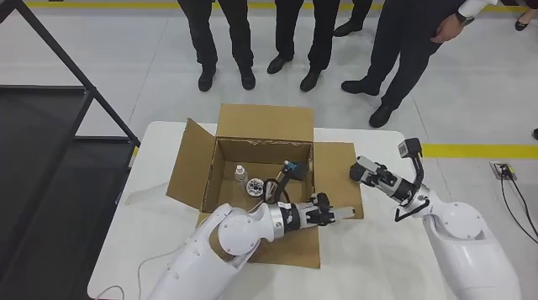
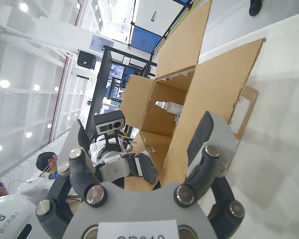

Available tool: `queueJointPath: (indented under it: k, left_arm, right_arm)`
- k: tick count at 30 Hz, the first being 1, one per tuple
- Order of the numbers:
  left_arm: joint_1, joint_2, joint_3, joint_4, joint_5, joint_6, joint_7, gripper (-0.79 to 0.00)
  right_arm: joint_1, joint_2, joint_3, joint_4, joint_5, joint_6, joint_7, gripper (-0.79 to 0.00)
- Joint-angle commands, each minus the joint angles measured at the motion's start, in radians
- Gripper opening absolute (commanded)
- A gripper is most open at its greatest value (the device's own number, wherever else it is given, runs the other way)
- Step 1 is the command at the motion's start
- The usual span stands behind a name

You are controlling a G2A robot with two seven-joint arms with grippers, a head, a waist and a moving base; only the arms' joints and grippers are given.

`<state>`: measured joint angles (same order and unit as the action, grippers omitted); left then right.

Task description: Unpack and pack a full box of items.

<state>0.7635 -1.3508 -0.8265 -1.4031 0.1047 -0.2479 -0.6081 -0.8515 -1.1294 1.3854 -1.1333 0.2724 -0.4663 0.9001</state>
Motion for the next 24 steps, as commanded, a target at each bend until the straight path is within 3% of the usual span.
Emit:
queueJointPath:
  k: [1,5,13,24]
  left_arm:
    - [0.019,0.009,-0.033,-0.031,0.012,-0.004,0.010,0.000]
    - [0.091,0.036,-0.142,-0.128,0.030,-0.007,0.033,0.000]
    - [0.312,0.092,-0.410,-0.367,0.058,0.005,0.072,0.000]
    - [0.552,0.126,-0.664,-0.572,0.035,-0.002,0.141,0.000]
  right_arm:
    - [0.000,0.001,-0.001,0.003,-0.003,0.003,0.002,0.000]
    - [-0.001,0.006,0.001,0.006,-0.010,0.010,0.019,0.000]
    - [0.010,0.008,-0.026,0.007,-0.048,0.034,0.034,0.000]
    - [0.050,0.000,-0.114,-0.018,-0.194,0.124,-0.020,0.000]
